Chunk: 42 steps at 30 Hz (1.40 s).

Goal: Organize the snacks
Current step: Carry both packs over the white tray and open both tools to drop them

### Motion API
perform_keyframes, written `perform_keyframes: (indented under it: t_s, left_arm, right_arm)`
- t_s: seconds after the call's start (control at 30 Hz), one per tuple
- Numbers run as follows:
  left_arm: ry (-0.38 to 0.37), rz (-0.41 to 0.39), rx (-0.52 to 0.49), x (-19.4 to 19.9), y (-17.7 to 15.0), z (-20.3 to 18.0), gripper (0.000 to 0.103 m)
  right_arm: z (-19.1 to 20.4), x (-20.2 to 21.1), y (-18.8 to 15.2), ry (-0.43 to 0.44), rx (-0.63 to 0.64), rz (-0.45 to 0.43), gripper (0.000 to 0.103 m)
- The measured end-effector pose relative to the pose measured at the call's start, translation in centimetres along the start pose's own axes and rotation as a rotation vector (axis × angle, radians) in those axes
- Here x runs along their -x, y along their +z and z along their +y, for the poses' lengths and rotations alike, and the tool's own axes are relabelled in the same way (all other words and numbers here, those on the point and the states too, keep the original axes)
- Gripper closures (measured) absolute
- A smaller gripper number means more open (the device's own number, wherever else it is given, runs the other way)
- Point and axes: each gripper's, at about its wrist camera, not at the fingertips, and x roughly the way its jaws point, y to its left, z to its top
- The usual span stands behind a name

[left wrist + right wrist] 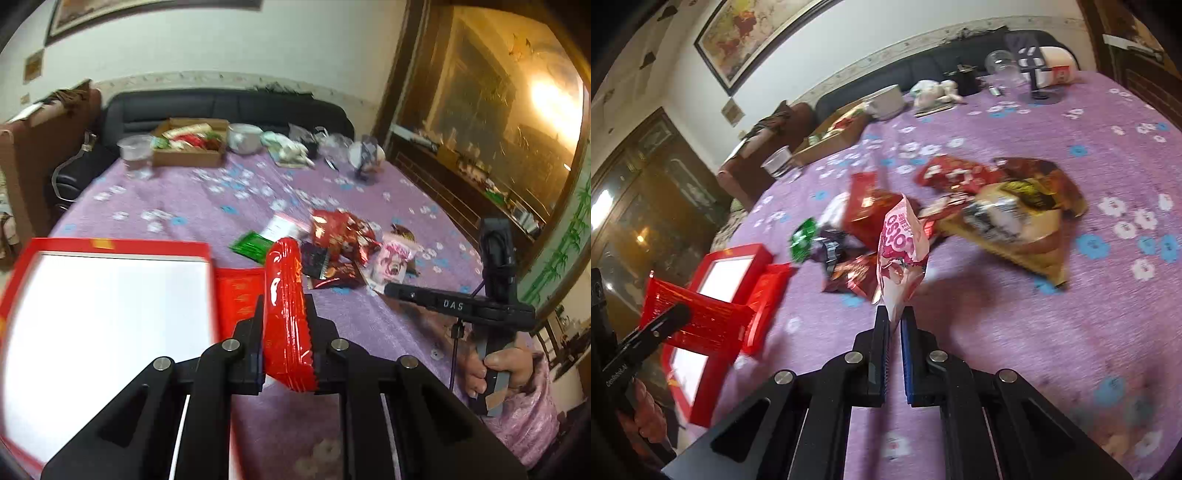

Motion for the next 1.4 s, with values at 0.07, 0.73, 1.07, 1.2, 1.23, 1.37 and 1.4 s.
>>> perform_keyframes:
  t_s: [0.07, 0.73, 1.07, 1.2, 1.23, 1.37, 1.4]
  left_arm:
    - [0.027, -0.039, 0.018, 2.1, -0.1, 1.1, 0.09]
    - [0.25, -0.067, 0.167, 6.5, -4.5, 10.8, 0.09]
    - [0.26, -0.046, 0.131, 6.1, -4.6, 11.0, 0.09]
    - [0.242, -0.047, 0.124, 6.0, -4.7, 10.9, 0.09]
    - [0.239, -0.045, 0.12, 5.9, -4.7, 10.8, 0.09]
    - [0.239, -0.044, 0.125, 5.9, -4.8, 10.8, 0.09]
    - [0.24, -0.043, 0.127, 5.8, -4.8, 10.8, 0.09]
  right_arm:
    - [1.8, 0.0, -0.3, 0.025, 0.029, -0.001, 0.097]
    - [18.7, -2.3, -3.5, 0.296, 0.294, 0.019, 0.103]
    - [19.8, -1.5, -1.6, 0.187, 0.348, 0.002, 0.098]
    - [15.4, -3.7, -1.5, 0.026, 0.269, 0.107, 0.084]
    - [14.1, -4.2, -1.8, 0.014, 0.227, 0.139, 0.078]
    - [13.7, -5.2, -3.0, -0.011, 0.219, 0.202, 0.035]
    - [14.2, -5.2, -3.3, -0.014, 0.251, 0.205, 0.032]
